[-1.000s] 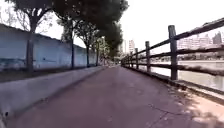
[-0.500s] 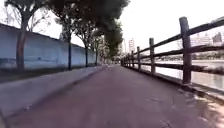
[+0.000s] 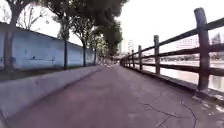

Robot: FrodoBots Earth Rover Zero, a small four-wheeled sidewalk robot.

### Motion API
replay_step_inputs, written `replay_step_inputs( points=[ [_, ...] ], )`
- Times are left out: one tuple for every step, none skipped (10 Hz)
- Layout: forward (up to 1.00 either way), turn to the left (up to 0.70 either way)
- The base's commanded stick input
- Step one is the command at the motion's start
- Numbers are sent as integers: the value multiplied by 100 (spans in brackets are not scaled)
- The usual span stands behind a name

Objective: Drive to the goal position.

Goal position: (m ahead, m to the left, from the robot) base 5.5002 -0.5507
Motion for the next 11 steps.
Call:
replay_step_inputs(
  points=[
    [70,1],
    [11,0],
    [0,0],
    [0,0],
    [0,0],
    [0,0],
    [0,0],
    [0,0],
    [0,0],
    [0,0],
    [0,0]
  ],
)
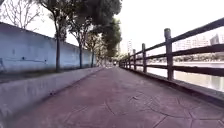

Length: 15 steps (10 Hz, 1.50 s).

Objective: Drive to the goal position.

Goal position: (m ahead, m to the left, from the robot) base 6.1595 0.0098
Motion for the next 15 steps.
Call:
replay_step_inputs(
  points=[
    [46,0],
    [94,1],
    [81,1],
    [78,1],
    [78,1],
    [78,1],
    [79,1],
    [83,1],
    [86,1],
    [97,1],
    [97,1],
    [97,-1],
    [97,-13],
    [97,-28],
    [95,-24]
  ],
)
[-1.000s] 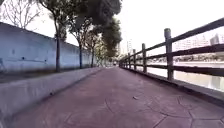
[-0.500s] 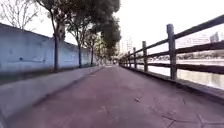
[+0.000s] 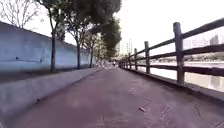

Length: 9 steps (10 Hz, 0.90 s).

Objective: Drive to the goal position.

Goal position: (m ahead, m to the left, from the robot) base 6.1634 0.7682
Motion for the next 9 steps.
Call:
replay_step_inputs(
  points=[
    [91,-1],
    [84,1],
    [78,1],
    [87,1],
    [98,1],
    [96,1],
    [95,0],
    [95,-7],
    [95,-28]
  ],
)
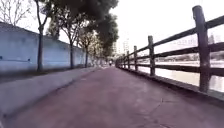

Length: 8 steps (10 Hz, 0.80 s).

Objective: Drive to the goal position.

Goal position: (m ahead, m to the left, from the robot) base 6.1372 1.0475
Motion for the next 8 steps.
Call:
replay_step_inputs(
  points=[
    [95,-20],
    [95,-1],
    [95,1],
    [95,-14],
    [95,-33],
    [95,-16],
    [95,1],
    [95,1]
  ],
)
